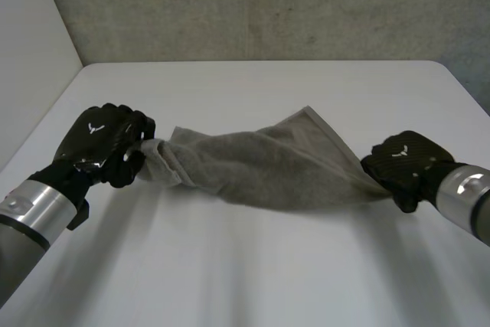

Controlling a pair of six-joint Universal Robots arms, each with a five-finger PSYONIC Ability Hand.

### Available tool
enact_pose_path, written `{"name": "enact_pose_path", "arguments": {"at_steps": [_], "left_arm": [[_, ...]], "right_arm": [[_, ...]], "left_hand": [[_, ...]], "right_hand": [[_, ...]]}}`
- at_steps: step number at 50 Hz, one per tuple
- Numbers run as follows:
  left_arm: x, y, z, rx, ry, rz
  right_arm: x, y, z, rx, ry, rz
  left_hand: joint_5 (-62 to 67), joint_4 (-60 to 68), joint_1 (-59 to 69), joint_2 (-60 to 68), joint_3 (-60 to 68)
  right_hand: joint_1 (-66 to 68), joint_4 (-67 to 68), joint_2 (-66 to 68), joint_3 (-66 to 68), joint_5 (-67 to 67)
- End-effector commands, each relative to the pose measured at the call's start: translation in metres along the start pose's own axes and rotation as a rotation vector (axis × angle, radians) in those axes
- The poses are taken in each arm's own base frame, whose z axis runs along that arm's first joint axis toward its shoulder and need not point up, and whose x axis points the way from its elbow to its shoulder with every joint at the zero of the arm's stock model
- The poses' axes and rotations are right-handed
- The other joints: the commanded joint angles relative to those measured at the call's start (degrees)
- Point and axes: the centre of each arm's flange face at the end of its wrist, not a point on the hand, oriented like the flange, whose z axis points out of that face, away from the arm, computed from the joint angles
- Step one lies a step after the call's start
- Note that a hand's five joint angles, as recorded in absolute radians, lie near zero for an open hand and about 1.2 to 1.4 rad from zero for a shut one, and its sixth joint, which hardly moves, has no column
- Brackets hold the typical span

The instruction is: Fold the towel.

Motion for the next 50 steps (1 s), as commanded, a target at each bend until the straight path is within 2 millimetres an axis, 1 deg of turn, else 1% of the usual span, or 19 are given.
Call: {"name": "enact_pose_path", "arguments": {"at_steps": [1,2,3,4,5,6,7,13,18,20,21,23,28,29,31,32,37,43,50], "left_arm": [[0.005,-0.007,-0.012,0.006,-0.004,-0.035],[0.005,-0.007,-0.012,0.006,-0.004,-0.035],[0.006,-0.005,-0.013,-0.001,-0.003,-0.039],[0.006,-0.004,-0.013,-0.002,-0.005,-0.04],[0.006,-0.004,-0.013,-0.002,-0.005,-0.04],[0.005,-0.003,-0.013,-0.005,-0.009,-0.041],[0.003,-0.002,-0.013,-0.007,-0.012,-0.042],[-0.004,0.002,-0.009,-0.018,-0.031,-0.045],[-0.009,0.008,-0.001,-0.036,-0.035,-0.052],[-0.012,0.009,0.002,-0.036,-0.036,-0.054],[-0.012,0.009,0.002,-0.036,-0.036,-0.054],[-0.013,0.011,0.004,-0.044,-0.037,-0.058],[-0.014,0.011,0.005,-0.043,-0.039,-0.058],[-0.014,0.011,0.005,-0.043,-0.039,-0.058],[-0.014,0.011,0.005,-0.044,-0.037,-0.058],[-0.014,0.011,0.005,-0.044,-0.037,-0.058],[-0.014,0.012,0.005,-0.048,-0.037,-0.061],[-0.013,0.015,0.005,-0.057,-0.036,-0.066],[-0.013,0.016,0.005,-0.058,-0.036,-0.069]], "right_arm": [[0.003,0.008,-0.026,-0.029,-0.02,-0.052],[0.003,0.008,-0.026,-0.029,-0.02,-0.053],[0.002,0.01,-0.028,-0.038,-0.039,-0.063],[0.002,0.01,-0.029,-0.042,-0.055,-0.069],[0.002,0.01,-0.029,-0.042,-0.055,-0.069],[0.003,0.01,-0.03,-0.039,-0.058,-0.079],[0.007,0.007,-0.029,-0.026,-0.047,-0.076],[0.026,-0.008,-0.02,0.029,0.006,-0.035],[0.054,-0.018,0.009,0.061,0.044,0.095],[0.066,-0.025,0.032,0.079,0.047,0.15],[0.066,-0.025,0.032,0.079,0.047,0.151],[0.064,-0.04,0.059,0.12,0.023,0.165],[0.065,-0.048,0.099,0.13,0.052,0.167],[0.065,-0.048,0.099,0.13,0.052,0.167],[0.058,-0.054,0.123,0.147,0.057,0.15],[0.058,-0.054,0.124,0.147,0.057,0.15],[0.039,-0.054,0.168,0.182,0.043,0.128],[0.024,-0.049,0.197,0.203,0.028,0.162],[0.013,-0.044,0.21,0.206,0.02,0.172]], "left_hand": [[-13.63,-6.68,0.8,-4.46,-8.42],[-13.63,-6.68,0.8,-4.46,-8.42],[-13.63,-6.68,0.8,-4.46,-8.42],[-13.63,-6.68,0.8,-4.46,-8.42],[-13.63,-6.68,0.8,-4.46,-8.42],[-13.63,-6.68,0.8,-4.46,-8.42],[-13.63,-6.68,0.8,-4.46,-8.42],[-13.63,-6.68,0.8,-4.46,-8.42],[-13.63,-6.68,0.8,-4.46,-8.42],[-13.63,-6.68,0.8,-4.46,-8.42],[-13.63,-6.68,0.8,-4.46,-8.42],[-13.63,-6.68,0.8,-4.46,-8.42],[-13.63,-6.68,0.8,-4.46,-8.42],[-13.63,-6.68,0.8,-4.46,-8.42],[-13.63,-6.68,0.8,-4.46,-8.42],[-13.63,-6.68,0.8,-4.46,-8.42],[-13.63,-6.68,0.8,-4.46,-8.42],[-13.63,-6.68,0.8,-4.46,-8.42],[-13.63,-6.68,0.8,-4.46,-8.42]], "right_hand": [[12.27,3.93,4.17,3.52,6.0],[12.27,3.93,4.17,3.52,6.0],[3.34,-5.0,-4.76,-5.41,-2.94],[-21.07,-29.41,-29.16,-29.82,-27.34],[-21.31,-29.65,-29.41,-30.06,-27.58],[-44.62,-52.97,-52.72,-53.38,-50.9],[-57.73,-66.07,-65.83,-66.48,-64.0],[-57.73,-66.07,-65.83,-66.48,-64.0],[-57.73,-66.07,-65.83,-66.48,-64.0],[-57.73,-66.07,-65.83,-66.48,-64.0],[-57.73,-66.07,-65.83,-66.48,-64.0],[-57.73,-66.07,-65.83,-66.48,-64.0],[-57.73,-66.07,-65.83,-66.48,-64.0],[-57.73,-66.07,-65.83,-66.48,-64.0],[-57.73,-66.07,-65.83,-66.48,-64.0],[-57.73,-66.07,-65.83,-66.48,-64.0],[-57.73,-66.07,-65.83,-66.48,-64.0],[-57.73,-66.07,-65.83,-66.48,-64.0],[-57.73,-66.07,-65.83,-66.48,-64.0]]}}
